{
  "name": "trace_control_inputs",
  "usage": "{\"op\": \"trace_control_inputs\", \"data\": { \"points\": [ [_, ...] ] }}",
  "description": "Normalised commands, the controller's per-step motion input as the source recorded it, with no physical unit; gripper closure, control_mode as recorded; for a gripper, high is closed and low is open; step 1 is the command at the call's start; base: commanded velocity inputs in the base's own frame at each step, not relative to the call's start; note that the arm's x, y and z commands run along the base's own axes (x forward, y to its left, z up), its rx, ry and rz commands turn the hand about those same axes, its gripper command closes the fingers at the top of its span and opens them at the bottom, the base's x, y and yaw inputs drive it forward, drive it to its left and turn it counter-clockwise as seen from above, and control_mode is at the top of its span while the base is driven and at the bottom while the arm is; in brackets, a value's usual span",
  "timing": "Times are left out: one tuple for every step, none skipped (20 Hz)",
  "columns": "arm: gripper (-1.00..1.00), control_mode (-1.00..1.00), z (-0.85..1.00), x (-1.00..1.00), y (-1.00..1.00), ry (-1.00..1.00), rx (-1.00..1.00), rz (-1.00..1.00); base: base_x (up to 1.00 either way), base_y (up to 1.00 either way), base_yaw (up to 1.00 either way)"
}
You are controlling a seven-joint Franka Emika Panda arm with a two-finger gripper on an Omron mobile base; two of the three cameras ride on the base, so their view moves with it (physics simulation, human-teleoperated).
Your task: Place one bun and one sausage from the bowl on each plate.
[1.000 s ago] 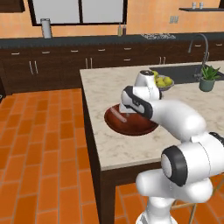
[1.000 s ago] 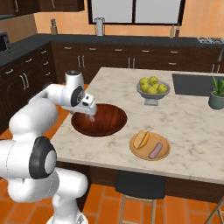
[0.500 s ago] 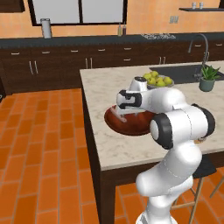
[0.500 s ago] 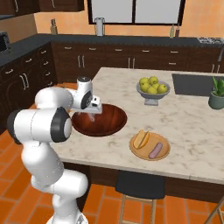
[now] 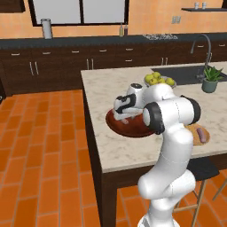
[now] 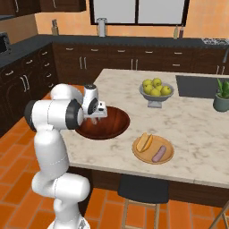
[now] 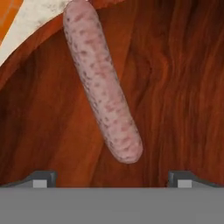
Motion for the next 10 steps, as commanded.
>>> {"op": "trace_control_inputs", "data": {
  "points": [
    [-1.0, -1.0, -0.33, 0.59, 0.18, 0.0, 0.0, 0.02, 0.0, 0.0, 0.0],
    [-1.0, -1.0, -0.34, 0.62, 0.18, 0.0, 0.0, 0.01, 0.0, 0.0, 0.0],
    [-1.0, -1.0, -0.33, 0.65, 0.16, 0.0, 0.0, 0.0, 0.0, 0.0, 0.0],
    [-1.0, -1.0, -0.34, 0.59, 0.19, 0.0, -0.01, 0.0, 0.0, 0.0, 0.0],
    [-1.0, -1.0, -0.36, 0.54, 0.19, 0.0, -0.01, 0.0, 0.0, 0.0, 0.0],
    [-1.0, -1.0, -0.38, 0.46, 0.11, 0.0, -0.01, 0.0, 0.0, 0.0, 0.0],
    [-1.0, -1.0, -0.31, 0.34, 0.03, 0.0, -0.01, 0.0, 0.0, 0.0, 0.0],
    [-1.0, -1.0, -0.3, 0.08, 0.0, 0.0, -0.01, 0.0, 0.0, 0.0, 0.0],
    [-1.0, -1.0, -0.39, 0.0, 0.0, 0.0, -0.02, 0.0, 0.0, 0.0, 0.0],
    [1.0, -1.0, -0.41, -0.14, 0.0, 0.0, -0.03, 0.0, 0.0, 0.0, 0.0]
  ]
}}
